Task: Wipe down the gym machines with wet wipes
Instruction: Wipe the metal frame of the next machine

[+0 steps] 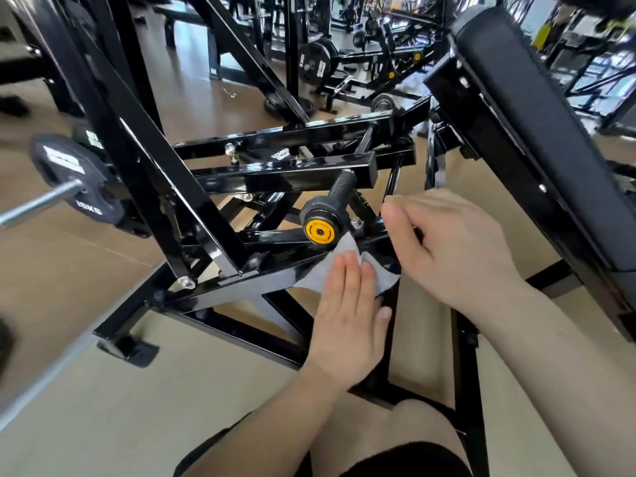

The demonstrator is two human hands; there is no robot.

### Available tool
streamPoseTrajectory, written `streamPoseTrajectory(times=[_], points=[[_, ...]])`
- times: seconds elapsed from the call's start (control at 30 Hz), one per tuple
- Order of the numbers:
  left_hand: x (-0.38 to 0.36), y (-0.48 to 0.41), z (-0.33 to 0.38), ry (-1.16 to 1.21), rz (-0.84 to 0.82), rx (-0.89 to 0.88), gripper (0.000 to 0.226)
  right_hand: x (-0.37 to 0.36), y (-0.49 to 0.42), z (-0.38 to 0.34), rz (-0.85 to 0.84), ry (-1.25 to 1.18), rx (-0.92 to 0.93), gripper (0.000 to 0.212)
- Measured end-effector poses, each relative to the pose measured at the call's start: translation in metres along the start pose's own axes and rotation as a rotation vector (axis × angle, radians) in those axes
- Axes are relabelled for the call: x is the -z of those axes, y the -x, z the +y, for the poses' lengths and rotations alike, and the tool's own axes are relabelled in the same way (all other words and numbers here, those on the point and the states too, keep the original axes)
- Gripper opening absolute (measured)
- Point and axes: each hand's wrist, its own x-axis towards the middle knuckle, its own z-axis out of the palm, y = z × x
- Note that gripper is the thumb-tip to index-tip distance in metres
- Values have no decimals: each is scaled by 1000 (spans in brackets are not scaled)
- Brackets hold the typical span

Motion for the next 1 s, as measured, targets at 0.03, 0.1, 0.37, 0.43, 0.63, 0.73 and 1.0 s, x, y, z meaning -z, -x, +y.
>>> streamPoseTrajectory(times=[0.03,0.1,0.37,0.43,0.63,0.73,1.0], points=[[-5,10,-11,3,-27,40,75,-1,-5,-4,-16,60,0,36],[-8,28,-24,92,-75,207,75,-7,-12,-15,-30,102,55,28],[17,22,-73,433,79,717,67,-52,-43,-71,-226,75,176,17],[27,15,-78,486,162,791,61,-52,-49,-68,-245,12,125,22],[54,15,-116,256,193,706,30,-39,-76,-41,-337,73,44,46],[64,15,-124,279,154,653,27,-34,-83,-35,-412,142,-71,58],[132,-112,-101,742,287,611,17,-22,-90,16,-414,146,-220,41]])
